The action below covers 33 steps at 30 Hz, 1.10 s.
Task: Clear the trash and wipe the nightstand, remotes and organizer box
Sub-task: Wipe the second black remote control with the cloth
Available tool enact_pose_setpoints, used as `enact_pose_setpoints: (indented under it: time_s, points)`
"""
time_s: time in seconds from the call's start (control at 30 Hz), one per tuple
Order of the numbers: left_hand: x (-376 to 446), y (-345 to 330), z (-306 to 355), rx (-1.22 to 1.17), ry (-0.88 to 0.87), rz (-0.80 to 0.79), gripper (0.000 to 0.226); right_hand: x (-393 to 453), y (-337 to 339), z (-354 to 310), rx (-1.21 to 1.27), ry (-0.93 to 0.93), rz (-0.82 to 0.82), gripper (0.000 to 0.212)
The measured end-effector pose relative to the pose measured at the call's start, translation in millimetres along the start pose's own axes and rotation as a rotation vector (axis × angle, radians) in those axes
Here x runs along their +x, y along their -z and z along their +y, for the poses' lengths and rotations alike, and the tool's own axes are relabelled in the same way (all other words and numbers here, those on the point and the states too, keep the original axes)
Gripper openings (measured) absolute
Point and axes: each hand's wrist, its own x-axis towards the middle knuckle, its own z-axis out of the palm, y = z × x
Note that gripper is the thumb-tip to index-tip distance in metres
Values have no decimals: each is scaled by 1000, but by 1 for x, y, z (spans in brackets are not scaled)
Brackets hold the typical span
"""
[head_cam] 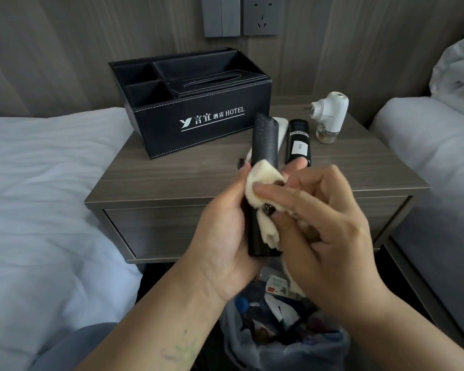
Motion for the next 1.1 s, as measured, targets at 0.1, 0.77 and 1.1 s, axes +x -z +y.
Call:
enact_pose_setpoints:
  time_s: [0.1,0.77,1.1]
  points:
    - [1,-3,-7,113,-59,27,46,4,-3,2,-72,-22,108,28]
    - [-6,0,-3,1292,-535,19,44,31,9,4,-47,-204,335,23]
    - [-2,1,-11,1257,-671,-26,50,29,9,-8,767,-824,255,41]
